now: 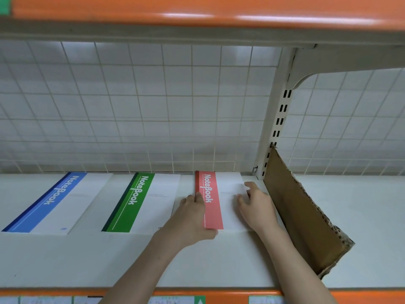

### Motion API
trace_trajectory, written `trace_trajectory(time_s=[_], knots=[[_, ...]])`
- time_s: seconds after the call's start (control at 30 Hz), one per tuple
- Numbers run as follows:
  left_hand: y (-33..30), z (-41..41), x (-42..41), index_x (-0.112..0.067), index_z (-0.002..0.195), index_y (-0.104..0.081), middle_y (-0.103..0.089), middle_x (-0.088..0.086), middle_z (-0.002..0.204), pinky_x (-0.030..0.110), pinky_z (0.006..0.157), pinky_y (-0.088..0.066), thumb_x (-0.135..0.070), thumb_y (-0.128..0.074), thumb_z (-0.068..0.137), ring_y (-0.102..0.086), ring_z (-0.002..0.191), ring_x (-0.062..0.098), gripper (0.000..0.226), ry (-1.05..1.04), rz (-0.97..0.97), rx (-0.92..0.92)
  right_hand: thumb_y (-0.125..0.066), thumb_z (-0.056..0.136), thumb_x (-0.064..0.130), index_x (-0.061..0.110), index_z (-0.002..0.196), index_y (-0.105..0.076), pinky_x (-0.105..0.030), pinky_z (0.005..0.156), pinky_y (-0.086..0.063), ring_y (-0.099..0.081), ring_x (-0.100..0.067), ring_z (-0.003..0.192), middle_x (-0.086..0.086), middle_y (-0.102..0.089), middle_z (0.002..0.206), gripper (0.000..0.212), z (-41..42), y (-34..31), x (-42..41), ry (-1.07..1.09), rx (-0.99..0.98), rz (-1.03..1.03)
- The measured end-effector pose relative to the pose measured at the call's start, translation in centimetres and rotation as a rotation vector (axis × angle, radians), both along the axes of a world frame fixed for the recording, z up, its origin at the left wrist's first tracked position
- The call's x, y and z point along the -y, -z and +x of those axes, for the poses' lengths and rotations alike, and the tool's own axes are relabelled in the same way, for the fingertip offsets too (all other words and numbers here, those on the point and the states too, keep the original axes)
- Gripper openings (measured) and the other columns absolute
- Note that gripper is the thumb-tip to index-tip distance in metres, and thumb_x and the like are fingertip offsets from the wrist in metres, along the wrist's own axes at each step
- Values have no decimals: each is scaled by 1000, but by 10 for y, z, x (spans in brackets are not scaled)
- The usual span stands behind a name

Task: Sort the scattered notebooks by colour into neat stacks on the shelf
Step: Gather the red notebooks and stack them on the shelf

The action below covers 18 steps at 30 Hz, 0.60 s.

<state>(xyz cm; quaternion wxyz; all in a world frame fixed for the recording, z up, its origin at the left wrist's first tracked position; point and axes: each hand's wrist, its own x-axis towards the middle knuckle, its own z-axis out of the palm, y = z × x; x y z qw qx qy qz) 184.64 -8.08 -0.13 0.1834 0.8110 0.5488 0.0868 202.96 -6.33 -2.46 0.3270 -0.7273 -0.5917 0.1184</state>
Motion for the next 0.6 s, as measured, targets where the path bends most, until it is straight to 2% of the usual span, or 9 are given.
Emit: trace_trajectory(time_s=[0.1, 0.2, 0.33, 0.47, 0.53, 0.6], knots=[[1, -1, 2, -9, 143, -24, -39, 8, 129, 32, 102, -38, -45, -67, 79, -34, 123, 23, 85, -2, -2, 16, -45, 92, 14, 10, 131, -48, -33, 63, -43, -57, -28, 74, -9, -64, 76, 40, 1, -1, 1, 47, -12, 3], [2, -1, 3, -9, 145, -22, -38, 8, 131, 31, 103, -37, -45, -66, 79, -33, 124, 23, 87, -8, -8, 15, -41, 91, 10, 11, 132, -49, -30, 57, -40, -53, -26, 66, -8, -61, 69, 42, 1, -3, 2, 72, 27, 3], [3, 1, 2, -7, 143, -23, -38, 9, 130, 33, 103, -36, -44, -65, 80, -34, 123, 25, 85, -19, -11, -6, -40, 91, 10, 10, 133, -49, -33, 64, -51, -61, -29, 74, -13, -66, 77, 44, -1, -5, 5, 48, 55, -27], [4, -2, 1, -15, 147, -19, -39, 6, 134, 38, 106, -36, -48, -67, 79, -32, 126, 23, 89, 1, -44, 11, -41, 90, 11, 12, 133, -49, -30, 59, -46, -58, -27, 73, -9, -64, 78, 44, -1, -5, 4, 52, 55, -35], [4, -7, 2, -24, 146, -21, -39, 3, 133, 40, 106, -36, -52, -69, 77, -31, 127, 21, 88, -5, -64, 66, -43, 90, 11, 9, 129, -52, -28, 59, -43, -59, -28, 84, -11, -64, 91, 40, -2, -5, 4, 38, 81, -28], [2, -12, 6, -28, 142, -27, -40, 1, 131, 38, 106, -37, -55, -64, 81, -32, 127, 19, 77, -27, -21, 107, -45, 89, 11, 3, 121, -55, -26, 61, -37, -56, -30, 95, -14, -62, 103, 35, -3, -5, 4, 39, 137, -14]])
